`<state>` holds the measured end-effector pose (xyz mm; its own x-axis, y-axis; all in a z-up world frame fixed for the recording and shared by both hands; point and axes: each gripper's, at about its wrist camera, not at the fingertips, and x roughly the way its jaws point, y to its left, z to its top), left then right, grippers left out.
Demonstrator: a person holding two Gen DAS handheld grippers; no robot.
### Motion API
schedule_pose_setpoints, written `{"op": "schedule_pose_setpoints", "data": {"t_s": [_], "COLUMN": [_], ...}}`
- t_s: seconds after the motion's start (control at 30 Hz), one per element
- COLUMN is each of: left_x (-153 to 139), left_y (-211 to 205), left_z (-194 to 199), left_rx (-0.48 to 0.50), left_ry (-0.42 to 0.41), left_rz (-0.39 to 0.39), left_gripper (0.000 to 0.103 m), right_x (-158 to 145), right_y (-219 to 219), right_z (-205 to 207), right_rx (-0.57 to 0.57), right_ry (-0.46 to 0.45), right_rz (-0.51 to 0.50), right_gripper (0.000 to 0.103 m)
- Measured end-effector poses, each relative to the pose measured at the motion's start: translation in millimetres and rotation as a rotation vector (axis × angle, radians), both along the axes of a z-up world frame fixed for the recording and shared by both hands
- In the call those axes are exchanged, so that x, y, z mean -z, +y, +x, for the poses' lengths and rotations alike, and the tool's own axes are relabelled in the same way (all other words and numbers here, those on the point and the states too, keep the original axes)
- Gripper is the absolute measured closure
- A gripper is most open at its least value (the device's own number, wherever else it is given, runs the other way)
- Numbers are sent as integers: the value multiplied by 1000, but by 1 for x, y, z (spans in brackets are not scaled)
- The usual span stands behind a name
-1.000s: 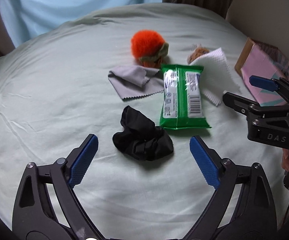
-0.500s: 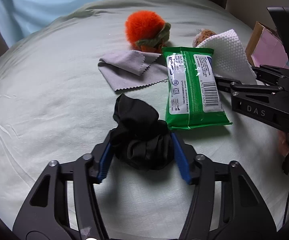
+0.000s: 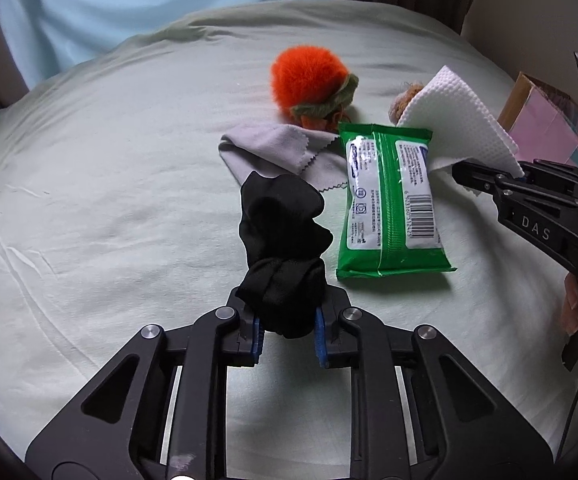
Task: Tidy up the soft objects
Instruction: 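Grasp the black sock with the left tool while the right tool grasps the white textured cloth, then carry the black sock with the left tool while the right tool carries the white cloth over the box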
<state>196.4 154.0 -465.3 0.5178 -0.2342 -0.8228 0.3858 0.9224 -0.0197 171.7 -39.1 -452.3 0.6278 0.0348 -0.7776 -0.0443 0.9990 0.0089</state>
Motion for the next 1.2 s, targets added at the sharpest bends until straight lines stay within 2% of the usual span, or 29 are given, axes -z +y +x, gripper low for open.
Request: {"op": "schedule_pose_setpoints", "data": {"t_s": [0.77,1.0,1.2], "left_x": [-81,-132,-202], "left_y": [11,1,-19], "left_z": [-29,-36,-48], "left_rx": [-81,-93,-107], "left_ry": [-72,-108,-150], "left_rz": [-42,-56,-77], "left_gripper": [86,86,86], "right_x": [-73,-131,-200], "right_y": [-10,-22,-44], "right_z": [-40,-55,-76], "right_rx": [0,13,33], "right_ry": [-88,-132,-177], "right_rz": [48,71,93], "right_gripper": [95,95,95]}}
